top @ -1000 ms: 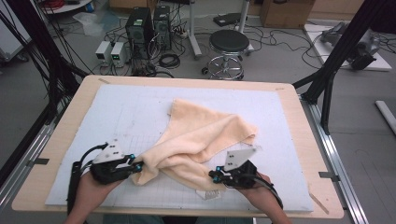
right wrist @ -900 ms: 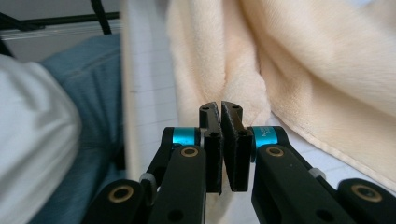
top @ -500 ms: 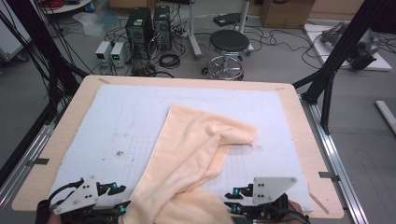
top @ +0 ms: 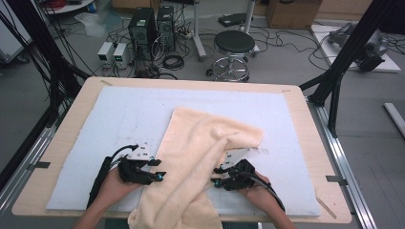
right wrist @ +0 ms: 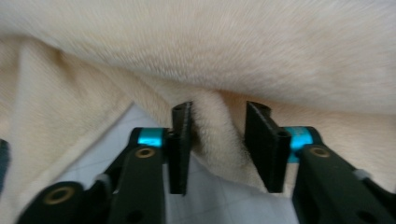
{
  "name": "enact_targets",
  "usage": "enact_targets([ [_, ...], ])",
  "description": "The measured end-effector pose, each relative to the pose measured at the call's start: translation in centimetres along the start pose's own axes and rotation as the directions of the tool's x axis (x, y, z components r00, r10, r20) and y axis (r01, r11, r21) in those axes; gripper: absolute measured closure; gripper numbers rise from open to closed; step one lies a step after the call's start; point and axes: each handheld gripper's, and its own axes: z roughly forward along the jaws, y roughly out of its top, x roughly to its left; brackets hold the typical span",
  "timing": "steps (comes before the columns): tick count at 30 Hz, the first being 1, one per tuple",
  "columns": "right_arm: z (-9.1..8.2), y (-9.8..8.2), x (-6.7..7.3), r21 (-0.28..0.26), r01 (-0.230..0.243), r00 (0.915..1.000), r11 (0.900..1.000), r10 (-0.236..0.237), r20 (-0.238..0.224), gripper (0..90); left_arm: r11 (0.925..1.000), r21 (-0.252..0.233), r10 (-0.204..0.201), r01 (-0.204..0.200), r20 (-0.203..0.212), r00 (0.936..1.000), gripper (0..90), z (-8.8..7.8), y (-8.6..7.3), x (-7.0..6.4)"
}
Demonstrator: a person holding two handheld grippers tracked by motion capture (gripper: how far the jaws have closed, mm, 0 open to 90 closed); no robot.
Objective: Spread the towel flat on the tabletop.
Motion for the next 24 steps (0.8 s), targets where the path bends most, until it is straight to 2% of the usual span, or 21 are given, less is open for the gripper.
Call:
enact_targets([
  [1, 0.0, 0.0, 0.0, 0.000, 0.000, 1.0000, 1.000, 0.000, 0.000, 70.0, 0.9999, 0.004, 0.014, -0.014, 0.002, 0.9999, 58.6, 0.5, -0.1, 0.0],
  [2, 0.0, 0.0, -0.1, -0.005, 0.000, 1.0000, 1.000, 0.000, -0.009, 76.7, 0.9991, -0.007, 0.041, -0.041, -0.016, 0.9990, 63.0, 0.5, -0.1, 0.0],
  [3, -0.1, -0.1, -0.2, -0.002, -0.002, 0.9996, 1.000, 0.002, -0.028, 84.1, 0.9995, -0.006, 0.031, -0.031, -0.009, 0.9995, 80.9, 0.5, 0.0, 0.1],
  [4, -0.2, -0.1, -0.3, -0.001, 0.002, 0.9994, 1.000, -0.002, -0.034, 84.7, 0.9999, 0.001, 0.015, -0.015, -0.010, 0.9998, 84.6, 0.4, 0.0, 0.2],
  [7, -1.0, -0.2, -0.1, 0.001, 0.011, 0.9992, 1.000, -0.011, -0.038, 85.0, 0.9999, 0.002, 0.016, -0.015, -0.052, 0.9985, 86.2, -0.4, -0.2, -0.2],
  [8, -1.7, -0.3, 0.2, 0.000, 0.014, 0.9991, 1.000, -0.014, -0.040, 85.0, 0.9998, -0.005, 0.021, -0.021, -0.071, 0.9972, 86.4, -0.7, -0.4, -0.4],
  [9, -3.3, -0.8, 0.7, -0.012, 0.022, 0.9992, 1.000, -0.022, -0.033, 85.1, 0.9996, -0.018, 0.020, -0.022, -0.087, 0.9960, 86.8, -1.5, -0.7, -0.5],
  [10, -3.3, -0.8, 0.7, -0.012, 0.022, 0.9992, 1.000, -0.022, -0.033, 85.1, 0.9996, -0.025, 0.010, -0.013, -0.095, 0.9954, 86.8, -2.0, -0.9, -0.7],
  [13, -5.8, -1.5, 1.7, -0.023, 0.032, 0.9994, 0.999, -0.033, -0.013, 85.0, 0.9984, -0.057, -0.005, -0.002, -0.118, 0.9931, 86.8, -4.1, -1.8, -1.5],
  [16, -8.3, -2.2, 3.1, -0.042, 0.036, 0.9993, 0.998, -0.036, -0.004, 85.0, 0.9974, -0.073, -0.008, -0.001, -0.122, 0.9925, 86.8, -6.0, -2.8, -3.0],
  [19, -10.4, -2.4, 4.9, -0.065, 0.044, 0.9989, 0.997, -0.045, -0.011, 85.1, 0.9958, -0.092, -0.004, -0.005, -0.105, 0.9944, 86.8, -7.9, -4.0, -4.9],
  [21, -11.4, -2.3, 6.4, -0.076, 0.057, 0.9974, 0.995, -0.060, -0.039, 84.9, 0.9943, -0.106, -0.010, 0.000, -0.094, 0.9955, 86.8, -9.1, -4.8, -6.4],
  [24, -11.9, -1.9, 7.9, -0.086, 0.075, 0.9928, 0.993, -0.083, -0.087, 80.1, 0.9932, -0.114, 0.015, -0.024, -0.085, 0.9963, 86.4, -10.3, -5.7, -8.5],
])
